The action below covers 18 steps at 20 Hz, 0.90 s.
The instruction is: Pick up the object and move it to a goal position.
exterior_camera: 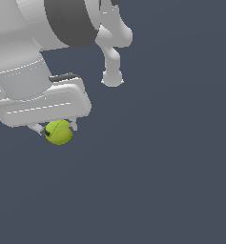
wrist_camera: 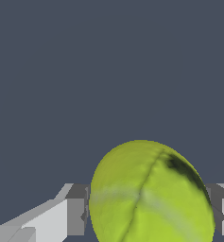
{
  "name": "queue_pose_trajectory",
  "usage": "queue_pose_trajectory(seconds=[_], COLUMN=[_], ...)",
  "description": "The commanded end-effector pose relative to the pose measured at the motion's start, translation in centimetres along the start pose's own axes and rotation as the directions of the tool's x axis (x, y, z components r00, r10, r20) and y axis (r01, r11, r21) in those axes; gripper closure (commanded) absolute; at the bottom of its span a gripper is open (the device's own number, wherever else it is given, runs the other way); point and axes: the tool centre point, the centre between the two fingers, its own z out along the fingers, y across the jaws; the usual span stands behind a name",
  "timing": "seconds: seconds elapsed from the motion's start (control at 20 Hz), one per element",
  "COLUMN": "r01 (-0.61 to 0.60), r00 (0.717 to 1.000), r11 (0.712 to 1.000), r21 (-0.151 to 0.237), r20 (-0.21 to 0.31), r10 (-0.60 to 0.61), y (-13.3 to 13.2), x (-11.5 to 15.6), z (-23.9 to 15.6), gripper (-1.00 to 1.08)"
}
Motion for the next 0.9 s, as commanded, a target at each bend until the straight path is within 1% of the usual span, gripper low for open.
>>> queue_pose_trajectory(seconds=[0.0, 0.4, 0.85], r01=[0.028, 0.075, 0.091], r00=[1.0, 0.997, 0.996], r11=[1.0, 0.997, 0.995], r21=[0.009, 0.026, 0.032], r20=[-0.006, -0.015, -0.019], r10=[-0.028, -0.074, -0.09], y=[0.5, 1.6, 2.0], x=[0.6, 1.9, 2.4], z=[-1.3, -3.4, -4.1], gripper=[1.08, 1.08, 1.08])
